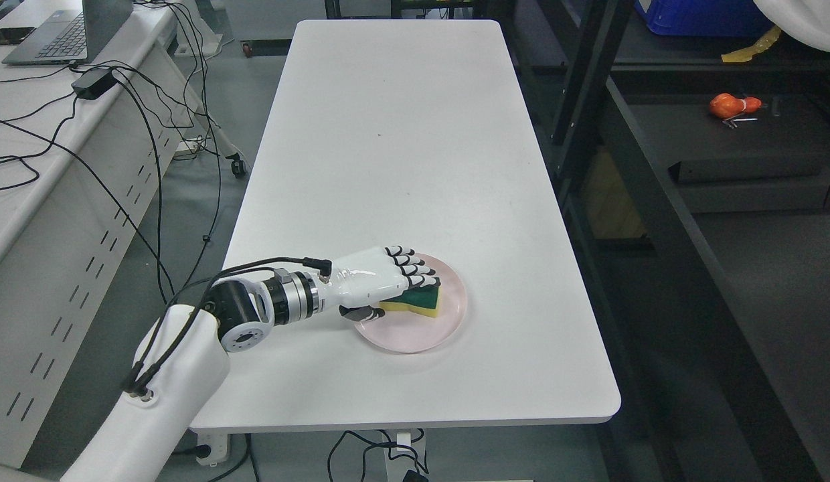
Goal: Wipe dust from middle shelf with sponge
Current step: 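Lower the left hand onto the green-yellow sponge and close fingers around it, then lift the sponge off the pink plate with the left hand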
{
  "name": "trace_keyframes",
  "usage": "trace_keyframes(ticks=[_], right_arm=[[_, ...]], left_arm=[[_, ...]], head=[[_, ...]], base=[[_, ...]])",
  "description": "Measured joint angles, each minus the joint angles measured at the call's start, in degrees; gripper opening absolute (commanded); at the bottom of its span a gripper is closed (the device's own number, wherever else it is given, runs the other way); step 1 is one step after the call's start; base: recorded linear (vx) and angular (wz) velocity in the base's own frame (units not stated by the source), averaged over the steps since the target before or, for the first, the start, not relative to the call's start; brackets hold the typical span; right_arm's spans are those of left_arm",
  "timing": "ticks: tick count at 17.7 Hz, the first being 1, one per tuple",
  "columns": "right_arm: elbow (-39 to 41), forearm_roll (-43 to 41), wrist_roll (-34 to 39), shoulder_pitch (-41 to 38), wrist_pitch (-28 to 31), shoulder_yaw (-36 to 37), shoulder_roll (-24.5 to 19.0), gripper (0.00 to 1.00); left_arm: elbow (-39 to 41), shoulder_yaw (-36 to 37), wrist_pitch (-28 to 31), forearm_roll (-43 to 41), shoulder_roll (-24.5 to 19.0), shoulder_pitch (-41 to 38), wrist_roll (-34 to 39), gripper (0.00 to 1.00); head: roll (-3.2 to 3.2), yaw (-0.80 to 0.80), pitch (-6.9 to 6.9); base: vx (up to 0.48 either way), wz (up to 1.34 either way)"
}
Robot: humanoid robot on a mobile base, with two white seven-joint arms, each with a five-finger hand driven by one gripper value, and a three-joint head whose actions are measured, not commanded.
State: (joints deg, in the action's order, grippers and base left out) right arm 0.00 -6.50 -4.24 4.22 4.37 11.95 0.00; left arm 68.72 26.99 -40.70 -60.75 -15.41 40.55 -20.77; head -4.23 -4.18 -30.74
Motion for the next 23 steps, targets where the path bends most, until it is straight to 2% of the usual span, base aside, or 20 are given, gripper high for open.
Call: trace_keyframes(ticks=[3,4,6,11,23], right_arm=[[0.0,0.0,0.0,0.0,0.0,0.0,0.0,1.0],[0.0,0.0,0.0,0.0,0.0,0.0,0.0,1.0],[0.0,0.0,0.0,0.0,0.0,0.0,0.0,1.0],[0.0,0.0,0.0,0.0,0.0,0.01,0.0,1.0],[0.0,0.0,0.0,0.0,0.0,0.01,0.0,1.0]], left_arm=[[-0.3,-0.57,0.05,-0.41,0.4,0.0,-2.03,0.62],[-0.37,-0.79,0.11,-0.48,0.51,-0.06,-2.31,0.53],[-0.48,-1.55,0.09,-0.51,0.69,-0.34,-2.64,0.42],[-0.67,-4.96,-2.66,1.97,1.1,-1.55,-3.35,0.02],[2.14,-16.92,-4.28,10.76,2.33,-4.21,-3.35,0.0]], head=[[0.0,0.0,0.0],[0.0,0.0,0.0],[0.0,0.0,0.0],[0.0,0.0,0.0],[0.0,0.0,0.0]], base=[[0.0,0.0],[0.0,0.0],[0.0,0.0],[0.0,0.0],[0.0,0.0]])
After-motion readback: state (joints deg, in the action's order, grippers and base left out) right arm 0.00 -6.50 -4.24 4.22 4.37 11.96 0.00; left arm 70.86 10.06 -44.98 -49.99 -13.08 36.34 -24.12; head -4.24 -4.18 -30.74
